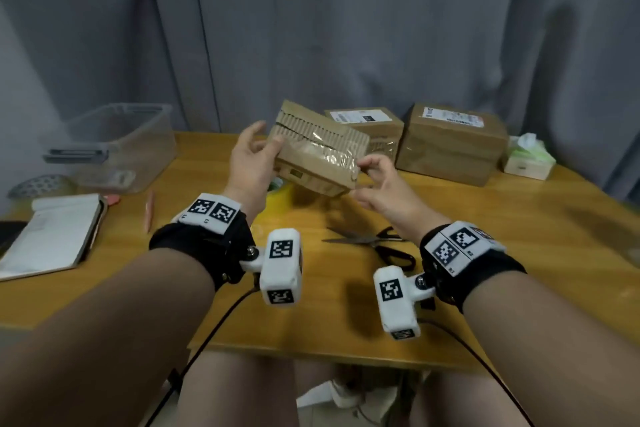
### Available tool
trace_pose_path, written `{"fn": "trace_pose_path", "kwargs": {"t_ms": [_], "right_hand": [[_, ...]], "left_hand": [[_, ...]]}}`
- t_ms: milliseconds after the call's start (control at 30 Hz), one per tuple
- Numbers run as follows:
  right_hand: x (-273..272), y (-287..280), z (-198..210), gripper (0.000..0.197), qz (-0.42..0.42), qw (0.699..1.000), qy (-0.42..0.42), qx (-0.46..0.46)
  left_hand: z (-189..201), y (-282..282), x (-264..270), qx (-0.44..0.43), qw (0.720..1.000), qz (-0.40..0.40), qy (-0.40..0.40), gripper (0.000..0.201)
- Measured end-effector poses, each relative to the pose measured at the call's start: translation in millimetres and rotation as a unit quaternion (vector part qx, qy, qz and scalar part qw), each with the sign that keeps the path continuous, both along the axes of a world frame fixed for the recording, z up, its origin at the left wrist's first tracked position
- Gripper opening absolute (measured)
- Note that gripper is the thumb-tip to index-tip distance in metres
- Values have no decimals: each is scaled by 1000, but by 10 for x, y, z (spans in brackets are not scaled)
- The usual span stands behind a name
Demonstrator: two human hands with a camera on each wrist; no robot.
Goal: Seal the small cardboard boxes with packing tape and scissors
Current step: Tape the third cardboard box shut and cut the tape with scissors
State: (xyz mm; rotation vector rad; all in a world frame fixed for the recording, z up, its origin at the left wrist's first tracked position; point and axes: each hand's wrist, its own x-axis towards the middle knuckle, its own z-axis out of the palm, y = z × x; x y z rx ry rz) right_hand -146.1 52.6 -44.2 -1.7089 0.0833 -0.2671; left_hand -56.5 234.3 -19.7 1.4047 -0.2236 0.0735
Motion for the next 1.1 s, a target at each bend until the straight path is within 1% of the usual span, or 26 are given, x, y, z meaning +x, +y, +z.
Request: {"fn": "trace_pose_path", "kwargs": {"t_ms": [67,100,133,167,200,233,267,300,333,400,433,467,533,567,600,633,667,733,767,833,900,1000,1033,1100], "right_hand": [[-109,-85,-91,38,-14,999,39,-9],[-151,-122,-139,39,-16,998,57,-9],[-188,-144,-176,43,-10,997,75,-15],[-211,-152,-208,52,2,995,94,-39],[-217,-149,-238,65,15,988,121,-90],[-219,-131,-262,78,27,974,153,-163],[-214,-109,-286,86,32,950,186,-249],[-198,-100,-326,83,27,920,209,-329],[-181,-109,-371,70,15,896,215,-388],[-203,-165,-404,36,-28,869,220,-442],[-239,-218,-398,29,-48,859,228,-456],[-275,-287,-388,26,-65,847,242,-468],[-357,-443,-348,28,-96,821,276,-490],[-384,-533,-335,28,-116,811,293,-492],[-397,-622,-325,27,-137,808,299,-489],[-397,-697,-324,27,-153,813,299,-476],[-389,-754,-324,31,-162,832,284,-448],[-360,-781,-304,46,-146,897,223,-353],[-342,-755,-288,50,-130,924,190,-306],[-294,-683,-256,52,-100,958,140,-231],[-226,-633,-248,56,-67,975,114,-177],[-160,-655,-254,73,-19,987,97,-128],[-153,-670,-248,81,-7,988,97,-122],[-137,-702,-228,100,1,984,105,-145]], "left_hand": [[-60,4,-84,34,998,-24,-40,23],[-95,9,-101,58,996,-29,-56,22],[-126,14,-112,85,993,-26,-72,22],[-154,14,-116,112,989,-18,-92,22],[-182,13,-119,138,984,-9,-113,23],[-202,3,-133,159,979,1,-129,24],[-214,-11,-152,176,975,7,-139,26],[-215,-30,-183,188,971,13,-150,27],[-218,-48,-215,201,966,19,-161,28],[-219,-86,-264,217,959,24,-183,28],[-223,-99,-273,220,956,21,-192,28],[-229,-107,-262,220,955,16,-198,28],[-237,-120,-207,198,960,-13,-196,26],[-237,-126,-188,186,963,-30,-196,26],[-246,-132,-162,174,964,-44,-196,25],[-247,-143,-146,165,965,-57,-196,25],[-259,-157,-121,153,966,-68,-198,24],[-286,-202,-98,123,969,-93,-195,24],[-317,-228,-95,111,971,-100,-188,25],[-414,-269,-96,102,973,-95,-181,28],[-539,-279,-78,109,977,-65,-169,29],[-640,-280,-33,151,975,-36,-162,16],[-630,-284,-39,172,972,-45,-156,27],[-580,-320,-74,193,971,-74,-120,60]]}}
